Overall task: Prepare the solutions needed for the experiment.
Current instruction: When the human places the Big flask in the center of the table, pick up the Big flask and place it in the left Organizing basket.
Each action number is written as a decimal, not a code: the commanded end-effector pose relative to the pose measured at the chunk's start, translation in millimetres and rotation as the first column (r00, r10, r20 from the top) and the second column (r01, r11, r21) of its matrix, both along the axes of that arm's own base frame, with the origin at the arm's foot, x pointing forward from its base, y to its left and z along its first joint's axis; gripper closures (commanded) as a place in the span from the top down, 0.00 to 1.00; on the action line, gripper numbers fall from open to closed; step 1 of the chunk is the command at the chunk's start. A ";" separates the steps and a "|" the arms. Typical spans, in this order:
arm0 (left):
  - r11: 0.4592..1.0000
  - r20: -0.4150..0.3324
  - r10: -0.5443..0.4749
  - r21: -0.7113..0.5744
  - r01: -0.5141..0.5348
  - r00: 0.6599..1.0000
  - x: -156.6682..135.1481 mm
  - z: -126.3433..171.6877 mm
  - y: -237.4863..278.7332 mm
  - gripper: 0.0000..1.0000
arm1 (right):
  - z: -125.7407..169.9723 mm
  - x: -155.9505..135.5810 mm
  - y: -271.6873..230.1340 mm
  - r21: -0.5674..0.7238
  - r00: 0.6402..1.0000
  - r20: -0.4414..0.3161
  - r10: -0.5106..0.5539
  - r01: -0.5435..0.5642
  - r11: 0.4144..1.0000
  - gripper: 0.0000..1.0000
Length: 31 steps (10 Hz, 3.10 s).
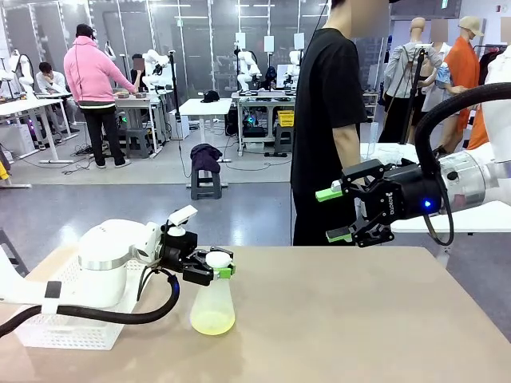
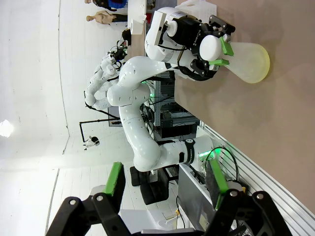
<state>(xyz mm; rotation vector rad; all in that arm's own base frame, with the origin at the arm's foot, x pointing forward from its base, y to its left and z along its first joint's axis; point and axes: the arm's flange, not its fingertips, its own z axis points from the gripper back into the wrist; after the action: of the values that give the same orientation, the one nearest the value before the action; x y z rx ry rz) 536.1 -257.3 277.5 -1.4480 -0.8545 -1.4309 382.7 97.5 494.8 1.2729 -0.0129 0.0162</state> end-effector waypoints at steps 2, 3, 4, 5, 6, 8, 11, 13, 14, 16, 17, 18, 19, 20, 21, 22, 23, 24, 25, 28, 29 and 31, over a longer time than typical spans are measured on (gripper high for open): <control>1.000 0.037 0.008 -0.025 -0.007 0.999 -4.1 13.2 5.2 0.09 | -0.3 -1.1 1.7 0.011 1.000 -0.001 -0.003 0.003 1.000 0.84; 1.000 0.064 0.013 -0.020 -0.012 0.998 -11.4 25.7 10.4 0.09 | -0.3 -1.1 1.7 0.011 1.000 -0.001 -0.003 0.003 1.000 0.84; 1.000 0.097 0.008 -0.013 -0.007 0.995 -19.7 36.7 16.0 0.09 | -0.3 -1.1 1.7 0.011 1.000 -0.001 -0.003 0.003 1.000 0.84; 1.000 0.109 0.008 -0.021 -0.005 0.994 -28.3 46.5 22.0 0.09 | -0.3 -1.1 1.7 0.011 1.000 -0.001 -0.003 0.003 1.000 0.84; 0.999 0.121 -0.005 -0.035 0.009 0.993 -35.8 55.9 28.1 0.09 | -0.3 -1.1 1.7 0.011 1.000 -0.001 -0.003 0.003 1.000 0.84; 0.998 0.151 -0.005 -0.056 0.014 0.989 -43.8 77.9 43.4 0.09 | -0.3 -1.1 1.7 0.011 1.000 -0.001 -0.003 0.003 1.000 0.84; 0.982 0.166 0.002 -0.188 0.029 0.986 -49.4 137.5 83.9 0.09 | -0.3 -1.1 1.7 0.011 1.000 -0.001 -0.003 0.003 1.000 0.84; 0.974 0.179 0.076 -0.223 -0.035 0.981 -54.3 170.7 123.2 0.09 | -0.3 -1.1 1.7 0.011 1.000 -0.001 -0.003 0.003 1.000 0.84; 0.970 0.202 0.122 -0.231 -0.074 0.972 -57.2 184.3 144.1 0.09 | -0.3 -1.1 1.7 0.011 1.000 -0.001 -0.003 0.003 1.000 0.84; 0.935 0.243 0.297 -0.271 -0.229 0.923 -54.7 201.8 198.0 0.09 | -0.3 -1.1 1.7 0.011 1.000 -0.001 -0.003 0.003 1.000 0.84; 0.896 0.247 0.411 -0.288 -0.339 0.877 -48.6 200.0 227.1 0.09 | -0.3 -1.1 1.7 0.011 1.000 -0.001 -0.003 0.003 1.000 0.84; 0.859 0.274 0.495 -0.298 -0.416 0.825 -44.0 195.5 255.0 0.09 | -0.3 -1.1 1.7 0.011 1.000 -0.001 -0.003 0.003 1.000 0.84; 0.829 0.260 0.542 -0.321 -0.458 0.799 -44.0 189.8 277.6 0.09 | -0.3 -1.1 1.7 0.011 1.000 -0.001 -0.003 0.003 1.000 0.84; 0.809 0.243 0.572 -0.326 -0.489 0.784 -43.7 180.7 296.5 0.09 | -0.3 -1.1 1.7 0.011 1.000 -0.001 -0.003 0.003 1.000 0.84; 0.811 0.232 0.569 -0.321 -0.490 0.789 -41.5 169.9 306.1 0.09 | -0.3 -1.1 1.7 0.011 1.000 -0.001 -0.003 0.003 1.000 0.84; 0.811 0.224 0.568 -0.314 -0.493 0.792 -39.0 159.3 312.9 0.09 | -0.3 -1.1 1.7 0.011 1.000 -0.001 -0.003 0.003 1.000 0.84; 0.805 0.219 0.582 -0.293 -0.516 0.783 -39.0 148.9 320.6 0.09 | -0.3 -1.1 1.7 0.011 1.000 -0.001 -0.003 0.003 1.000 0.84; 0.805 0.222 0.588 -0.257 -0.535 0.778 -40.3 136.4 324.8 0.09 | -0.3 -1.1 1.7 0.011 1.000 -0.001 -0.003 0.003 1.000 0.84; 0.798 0.217 0.599 -0.243 -0.551 0.771 -42.8 126.5 329.2 0.09 | -0.3 -1.1 1.7 0.011 1.000 -0.001 -0.003 0.003 1.000 0.84; 0.802 0.222 0.594 -0.227 -0.552 0.773 -48.5 102.5 340.2 0.09 | -0.3 -1.1 1.7 0.011 1.000 -0.001 -0.003 0.003 1.000 0.84; 0.808 0.224 0.587 -0.220 -0.547 0.778 -48.5 96.0 340.4 0.09 | -0.3 -1.1 1.7 0.011 1.000 -0.001 -0.003 0.003 1.000 0.84; 0.808 0.211 0.588 -0.204 -0.553 0.781 -42.9 81.2 339.0 0.09 | -0.3 -1.1 1.7 0.011 1.000 -0.001 -0.003 0.003 1.000 0.84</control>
<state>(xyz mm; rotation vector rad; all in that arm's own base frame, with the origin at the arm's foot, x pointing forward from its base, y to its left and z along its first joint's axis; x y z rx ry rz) 492.5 85.9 360.0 -0.9696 -1.4310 -1.0946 382.8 97.2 494.7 1.2722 -0.0136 0.0152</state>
